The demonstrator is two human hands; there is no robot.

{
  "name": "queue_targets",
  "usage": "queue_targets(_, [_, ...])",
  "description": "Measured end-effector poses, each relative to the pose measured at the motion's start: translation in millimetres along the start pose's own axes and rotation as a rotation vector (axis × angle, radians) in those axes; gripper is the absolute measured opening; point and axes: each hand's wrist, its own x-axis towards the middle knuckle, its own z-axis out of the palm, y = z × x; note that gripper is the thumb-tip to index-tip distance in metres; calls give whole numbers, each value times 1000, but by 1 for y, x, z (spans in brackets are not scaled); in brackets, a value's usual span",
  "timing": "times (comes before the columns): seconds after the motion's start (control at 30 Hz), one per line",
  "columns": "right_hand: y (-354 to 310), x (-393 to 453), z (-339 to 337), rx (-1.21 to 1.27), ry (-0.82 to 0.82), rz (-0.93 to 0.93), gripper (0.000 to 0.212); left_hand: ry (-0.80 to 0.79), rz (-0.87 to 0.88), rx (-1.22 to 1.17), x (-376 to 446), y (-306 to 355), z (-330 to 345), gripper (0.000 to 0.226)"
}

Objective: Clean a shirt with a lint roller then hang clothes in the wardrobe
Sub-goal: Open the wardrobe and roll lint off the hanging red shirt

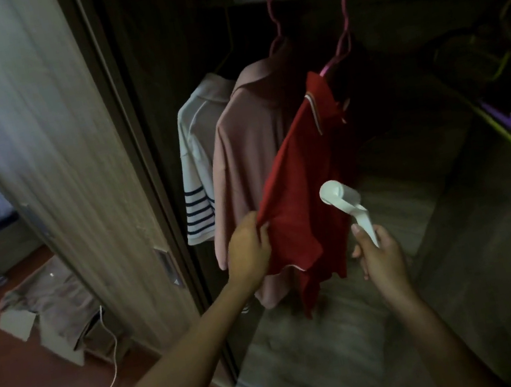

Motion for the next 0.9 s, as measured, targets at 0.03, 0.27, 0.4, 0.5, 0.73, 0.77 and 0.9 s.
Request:
queue_targets(0.03, [0, 4, 1, -5, -7, -4, 24, 55, -69, -30, -1, -1, -4, 10])
queue_targets(0.27, [-3, 14, 19, 44, -51, -28, 27, 140, -160, 71, -10, -12, -73, 10])
queue_targets(0.4, [-33, 21, 48, 66, -68, -132, 22, 155, -142, 262, 3, -19, -117, 29])
queue_targets(0.5, [-69, 25, 74, 104, -51, -258, 17, 163, -179, 373, 10, -21, -142, 33])
queue_targets(0.73, [-68, 19, 132, 76, -55, -318, 17, 181, -131, 484, 25, -19, -170, 39])
queue_targets(0.77, [-49, 14, 138, 34, -81, -283, 18, 179, -128, 493, 26, -19, -171, 41])
queue_targets(0.9, [14, -7, 141, -104, -220, -169, 17, 174, -145, 530, 30, -23, -172, 36])
